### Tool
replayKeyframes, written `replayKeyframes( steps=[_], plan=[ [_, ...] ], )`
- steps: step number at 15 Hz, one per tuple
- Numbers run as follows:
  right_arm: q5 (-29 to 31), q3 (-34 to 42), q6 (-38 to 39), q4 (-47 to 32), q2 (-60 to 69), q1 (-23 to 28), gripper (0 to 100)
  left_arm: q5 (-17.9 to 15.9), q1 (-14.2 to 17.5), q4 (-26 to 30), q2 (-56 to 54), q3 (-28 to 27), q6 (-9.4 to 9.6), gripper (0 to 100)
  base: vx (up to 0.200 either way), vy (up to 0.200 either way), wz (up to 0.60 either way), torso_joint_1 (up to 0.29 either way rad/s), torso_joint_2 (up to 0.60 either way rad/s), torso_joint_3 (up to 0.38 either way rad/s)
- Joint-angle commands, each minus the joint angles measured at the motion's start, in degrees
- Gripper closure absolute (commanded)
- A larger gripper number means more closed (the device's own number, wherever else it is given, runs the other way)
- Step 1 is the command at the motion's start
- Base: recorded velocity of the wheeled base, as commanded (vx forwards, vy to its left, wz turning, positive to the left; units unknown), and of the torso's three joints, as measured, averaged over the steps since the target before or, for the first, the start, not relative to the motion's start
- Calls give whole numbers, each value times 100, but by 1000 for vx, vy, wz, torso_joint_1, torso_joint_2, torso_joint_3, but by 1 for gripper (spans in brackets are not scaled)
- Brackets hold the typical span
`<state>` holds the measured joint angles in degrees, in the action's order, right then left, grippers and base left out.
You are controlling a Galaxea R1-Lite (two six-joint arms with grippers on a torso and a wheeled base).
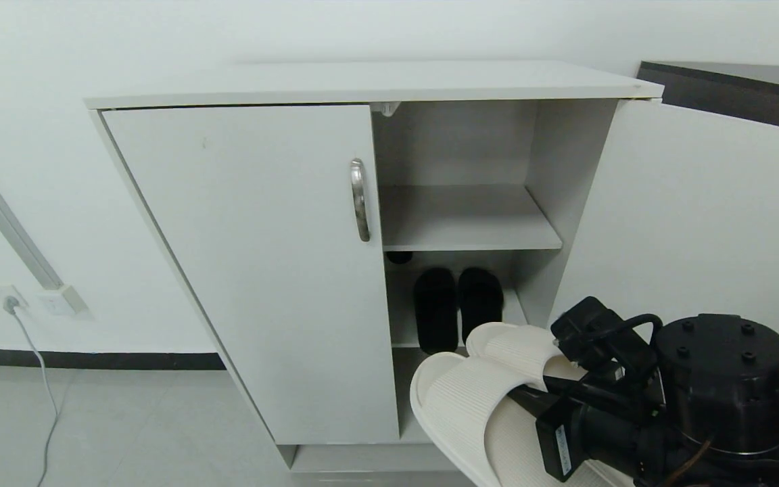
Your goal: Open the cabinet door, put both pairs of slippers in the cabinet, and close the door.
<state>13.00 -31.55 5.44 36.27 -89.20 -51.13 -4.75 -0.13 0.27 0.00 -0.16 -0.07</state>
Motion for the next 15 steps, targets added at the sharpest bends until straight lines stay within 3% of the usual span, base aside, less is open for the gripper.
replayKeyframes(
  steps=[1,15],
  plan=[
    [10,8,1,3,-10,-3,100,1,-4,0,0,-2,-1,100,0,0,0,2,61,51],
    [-16,175,-95,12,-150,-275,100,1,-4,0,0,-2,-1,100,0,0,-43,1,1,0]
  ],
)
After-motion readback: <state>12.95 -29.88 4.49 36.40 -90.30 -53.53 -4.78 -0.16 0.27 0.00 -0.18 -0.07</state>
